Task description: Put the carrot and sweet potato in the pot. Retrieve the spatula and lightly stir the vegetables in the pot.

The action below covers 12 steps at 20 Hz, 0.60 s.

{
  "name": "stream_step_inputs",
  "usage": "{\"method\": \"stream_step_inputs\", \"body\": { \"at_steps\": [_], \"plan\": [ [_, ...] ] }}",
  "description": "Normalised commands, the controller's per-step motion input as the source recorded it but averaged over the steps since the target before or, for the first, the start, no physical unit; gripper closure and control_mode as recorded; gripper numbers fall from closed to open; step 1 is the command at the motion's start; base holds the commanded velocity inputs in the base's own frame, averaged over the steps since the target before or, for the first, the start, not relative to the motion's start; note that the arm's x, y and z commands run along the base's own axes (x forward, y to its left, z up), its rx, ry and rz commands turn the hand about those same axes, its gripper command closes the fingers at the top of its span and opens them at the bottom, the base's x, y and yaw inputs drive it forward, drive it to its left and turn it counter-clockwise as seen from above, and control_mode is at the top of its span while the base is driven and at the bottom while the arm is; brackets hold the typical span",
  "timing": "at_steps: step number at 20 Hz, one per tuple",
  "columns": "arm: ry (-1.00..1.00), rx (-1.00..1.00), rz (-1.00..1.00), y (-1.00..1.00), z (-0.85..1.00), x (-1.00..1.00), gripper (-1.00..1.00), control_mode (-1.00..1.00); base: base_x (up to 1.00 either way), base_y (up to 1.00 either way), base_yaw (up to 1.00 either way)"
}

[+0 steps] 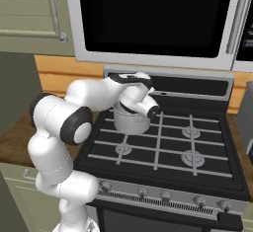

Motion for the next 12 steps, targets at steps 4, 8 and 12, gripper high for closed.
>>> {"method": "stream_step_inputs", "body": {
  "at_steps": [4, 8, 12],
  "plan": [
    [0.00, -0.01, 0.02, 0.00, -0.37, 0.27, 1.00, -1.00, 0.00, 0.00, 0.00],
    [-0.01, 0.02, 0.13, 0.00, -0.24, 0.14, 1.00, -1.00, 0.00, 0.00, 0.00],
    [-0.05, 0.00, 0.18, 0.00, -0.23, 0.02, 1.00, -1.00, 0.00, 0.00, 0.00]
  ]
}}
